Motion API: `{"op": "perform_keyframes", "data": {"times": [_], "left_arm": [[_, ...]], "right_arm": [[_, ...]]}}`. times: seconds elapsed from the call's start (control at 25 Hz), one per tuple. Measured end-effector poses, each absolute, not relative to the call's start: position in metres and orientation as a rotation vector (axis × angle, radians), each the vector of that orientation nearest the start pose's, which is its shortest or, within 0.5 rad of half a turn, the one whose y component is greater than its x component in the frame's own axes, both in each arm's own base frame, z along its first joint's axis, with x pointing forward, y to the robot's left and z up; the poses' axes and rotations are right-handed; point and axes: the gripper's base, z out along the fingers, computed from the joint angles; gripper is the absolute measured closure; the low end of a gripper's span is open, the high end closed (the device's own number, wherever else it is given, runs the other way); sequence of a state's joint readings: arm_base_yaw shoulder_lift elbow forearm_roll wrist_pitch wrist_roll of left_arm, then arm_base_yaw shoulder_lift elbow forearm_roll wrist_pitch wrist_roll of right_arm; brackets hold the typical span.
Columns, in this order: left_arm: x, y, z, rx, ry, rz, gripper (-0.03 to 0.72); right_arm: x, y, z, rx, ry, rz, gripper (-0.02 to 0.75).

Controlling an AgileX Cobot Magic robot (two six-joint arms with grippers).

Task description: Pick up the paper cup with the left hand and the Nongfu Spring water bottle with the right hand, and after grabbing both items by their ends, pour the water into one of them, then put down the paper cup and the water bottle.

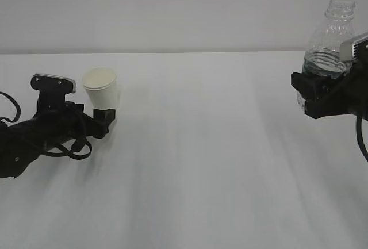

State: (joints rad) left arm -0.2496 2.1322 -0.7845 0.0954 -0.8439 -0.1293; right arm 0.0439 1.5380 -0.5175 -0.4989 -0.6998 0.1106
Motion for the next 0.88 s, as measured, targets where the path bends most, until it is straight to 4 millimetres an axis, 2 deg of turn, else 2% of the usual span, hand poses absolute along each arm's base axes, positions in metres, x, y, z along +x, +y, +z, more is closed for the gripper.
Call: {"op": "perform_keyframes", "data": {"times": [0.28,0.64,0.88], "left_arm": [[0.353,-0.097,0.066,0.233,1.978,-0.279,0.073],[0.371,-0.094,0.074,0.211,1.921,-0.271,0.078],[0.375,-0.094,0.066,0.231,1.93,-0.274,0.082]], "right_arm": [[0.277,0.04,0.193,-0.515,1.782,0.125,0.291],[0.277,0.04,0.193,-0.518,1.781,0.125,0.291],[0.277,0.041,0.193,-0.52,1.781,0.125,0.291]]}}
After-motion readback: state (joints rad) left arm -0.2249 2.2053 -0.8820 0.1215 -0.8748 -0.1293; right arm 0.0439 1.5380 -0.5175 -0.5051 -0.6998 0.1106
